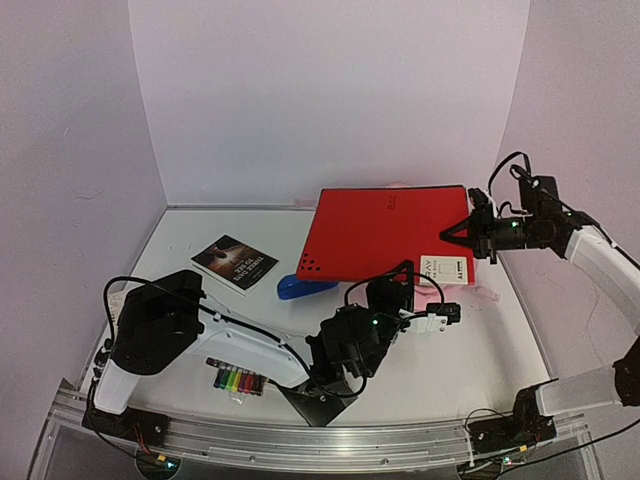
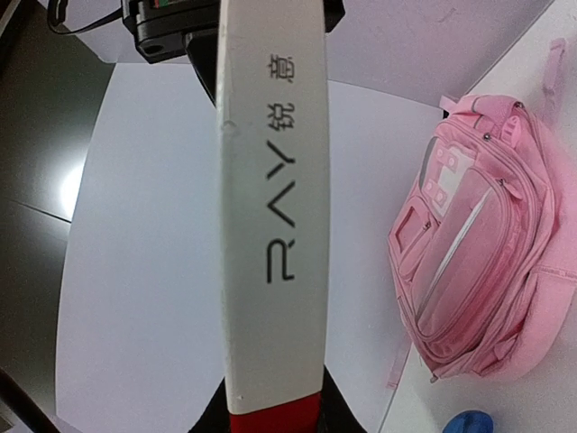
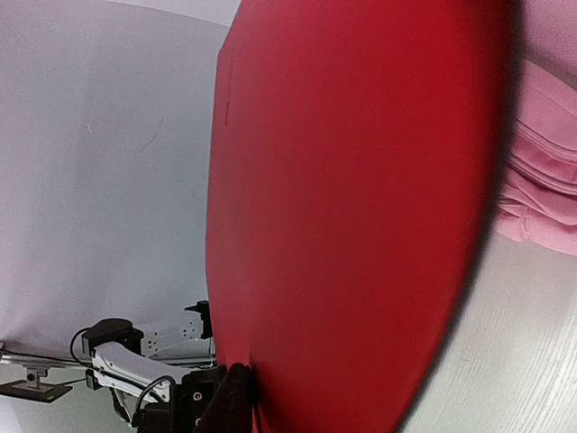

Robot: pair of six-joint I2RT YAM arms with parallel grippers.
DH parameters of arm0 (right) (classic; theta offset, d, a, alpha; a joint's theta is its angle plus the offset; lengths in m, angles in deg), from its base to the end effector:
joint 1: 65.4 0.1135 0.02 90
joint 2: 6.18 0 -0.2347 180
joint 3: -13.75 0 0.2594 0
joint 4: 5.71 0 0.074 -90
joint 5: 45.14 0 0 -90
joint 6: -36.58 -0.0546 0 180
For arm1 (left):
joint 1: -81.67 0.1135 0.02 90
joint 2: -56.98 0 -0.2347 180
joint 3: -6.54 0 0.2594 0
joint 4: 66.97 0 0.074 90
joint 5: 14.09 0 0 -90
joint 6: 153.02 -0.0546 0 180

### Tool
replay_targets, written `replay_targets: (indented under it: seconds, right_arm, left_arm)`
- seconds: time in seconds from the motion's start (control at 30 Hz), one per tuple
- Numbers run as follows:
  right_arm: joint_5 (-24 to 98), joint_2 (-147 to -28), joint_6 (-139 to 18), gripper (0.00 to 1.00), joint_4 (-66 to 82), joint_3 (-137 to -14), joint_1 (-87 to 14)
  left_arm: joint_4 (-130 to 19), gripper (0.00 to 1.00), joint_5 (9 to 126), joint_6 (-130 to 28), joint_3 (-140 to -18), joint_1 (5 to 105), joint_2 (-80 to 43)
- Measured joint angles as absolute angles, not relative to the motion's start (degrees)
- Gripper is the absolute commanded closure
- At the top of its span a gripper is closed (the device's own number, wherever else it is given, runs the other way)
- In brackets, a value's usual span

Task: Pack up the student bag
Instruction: Pick up the files from the center of the board.

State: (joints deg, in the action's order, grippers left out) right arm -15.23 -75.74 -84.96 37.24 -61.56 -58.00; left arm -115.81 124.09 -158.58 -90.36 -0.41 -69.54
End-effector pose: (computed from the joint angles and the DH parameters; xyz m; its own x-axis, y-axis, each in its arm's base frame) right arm 0.2684 0.0826 0.2982 -0.9027 0.1458 -0.4047 -0.3247 0.3864 0.8633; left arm 0.1077 -0.4792 0.2103 0.5564 0.8167 -0.1527 -0.0997 0.2481 0.9636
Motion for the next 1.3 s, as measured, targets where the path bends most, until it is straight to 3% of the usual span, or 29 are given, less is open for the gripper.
replay_targets:
  seconds: [0.17,0.3,0.57,0.77,0.93,1.13,1.3]
  right_arm:
    - [-17.6,-75.7,-84.9,1.00,36.9,-64.0,-57.7]
    - [-17.4,-76.6,-83.9,1.00,37.9,-66.7,-57.7]
    - [-17.5,-79.1,-80.8,1.00,38.7,-75.3,-59.3]
    - [-19.0,-79.0,-75.6,1.00,38.6,-80.0,-59.4]
    - [-19.3,-78.6,-71.4,1.00,39.2,-80.2,-59.4]
    - [-19.9,-78.6,-67.7,1.00,39.9,-79.9,-59.4]
    - [-21.4,-78.6,-65.3,1.00,40.4,-78.2,-59.4]
  left_arm:
    - [-121.3,0.36,123.3,-160.7,-90.5,-0.7,-71.0]
    - [-123.7,0.20,123.0,-160.7,-90.4,-1.1,-71.0]
    - [-120.5,0.14,123.2,-153.2,-84.6,-2.1,-70.0]
    - [-94.9,0.14,120.7,-128.0,-78.4,-3.5,-58.3]
    - [-74.1,0.09,111.2,-102.2,-77.8,-1.5,-42.2]
    - [-63.5,0.08,89.5,-72.7,-73.2,16.4,-21.5]
    - [-60.6,0.09,75.1,-56.0,-72.3,30.0,-16.2]
